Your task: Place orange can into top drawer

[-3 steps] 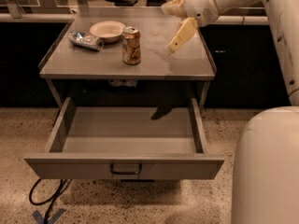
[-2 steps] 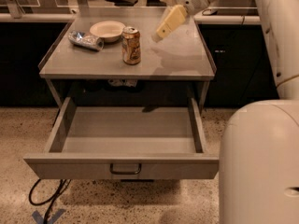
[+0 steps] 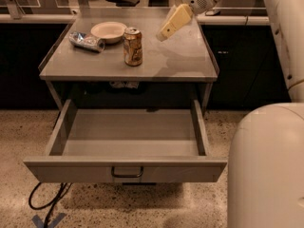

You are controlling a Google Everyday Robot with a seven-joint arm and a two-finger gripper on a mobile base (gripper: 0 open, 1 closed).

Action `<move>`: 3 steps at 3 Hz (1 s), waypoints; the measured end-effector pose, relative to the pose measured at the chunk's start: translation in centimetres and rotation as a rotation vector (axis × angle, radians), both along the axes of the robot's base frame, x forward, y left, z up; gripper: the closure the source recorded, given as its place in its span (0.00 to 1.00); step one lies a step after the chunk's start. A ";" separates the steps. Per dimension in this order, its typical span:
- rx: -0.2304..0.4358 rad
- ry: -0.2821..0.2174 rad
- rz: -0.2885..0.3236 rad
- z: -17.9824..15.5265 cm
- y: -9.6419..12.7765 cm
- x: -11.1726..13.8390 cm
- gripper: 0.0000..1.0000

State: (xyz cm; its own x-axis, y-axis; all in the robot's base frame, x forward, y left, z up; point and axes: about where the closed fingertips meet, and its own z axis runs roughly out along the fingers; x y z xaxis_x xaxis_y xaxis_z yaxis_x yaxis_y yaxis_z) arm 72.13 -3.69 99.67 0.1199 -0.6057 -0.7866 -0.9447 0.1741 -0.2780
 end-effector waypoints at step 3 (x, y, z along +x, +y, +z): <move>0.021 -0.176 -0.171 2.6 -3.2 6.6 0.00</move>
Offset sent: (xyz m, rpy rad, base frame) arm 0.1086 -0.0574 0.0559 0.0241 -0.2757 -0.2483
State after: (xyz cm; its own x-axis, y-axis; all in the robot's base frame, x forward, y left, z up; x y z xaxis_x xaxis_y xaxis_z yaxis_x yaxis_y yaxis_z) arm 78.72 -6.87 102.28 0.1534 -0.6130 -0.7751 -0.8381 0.3349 -0.4307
